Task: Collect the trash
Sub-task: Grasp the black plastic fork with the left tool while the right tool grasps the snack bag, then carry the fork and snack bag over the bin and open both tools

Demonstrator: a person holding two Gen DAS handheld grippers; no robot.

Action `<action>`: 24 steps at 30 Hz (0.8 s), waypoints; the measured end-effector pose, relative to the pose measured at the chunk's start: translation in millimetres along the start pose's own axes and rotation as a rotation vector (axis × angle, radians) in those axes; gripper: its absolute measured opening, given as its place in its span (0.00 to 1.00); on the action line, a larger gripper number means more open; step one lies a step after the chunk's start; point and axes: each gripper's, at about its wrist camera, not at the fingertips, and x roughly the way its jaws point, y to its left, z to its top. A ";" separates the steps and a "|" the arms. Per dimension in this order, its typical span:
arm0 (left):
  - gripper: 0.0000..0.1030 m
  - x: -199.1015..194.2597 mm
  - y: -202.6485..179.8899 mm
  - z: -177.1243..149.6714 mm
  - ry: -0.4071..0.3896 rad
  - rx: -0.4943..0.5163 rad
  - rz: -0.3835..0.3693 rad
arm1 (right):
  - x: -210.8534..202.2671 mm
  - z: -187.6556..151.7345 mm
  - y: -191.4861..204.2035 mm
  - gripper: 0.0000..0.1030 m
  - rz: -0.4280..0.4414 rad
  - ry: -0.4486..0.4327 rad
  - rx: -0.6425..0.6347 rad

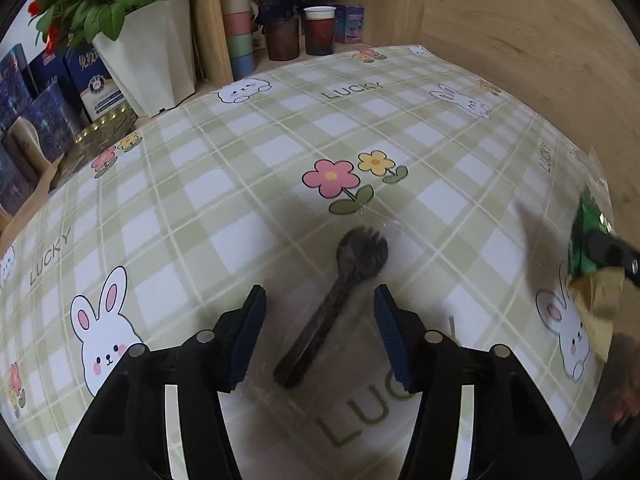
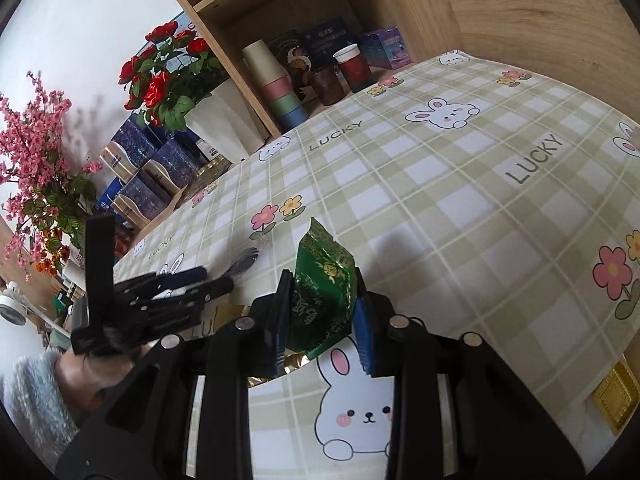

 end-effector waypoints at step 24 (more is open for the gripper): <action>0.08 -162.7 3.8 -114.1 -0.090 -0.225 -0.003 | -46.6 -40.8 65.0 0.30 0.116 0.053 -0.163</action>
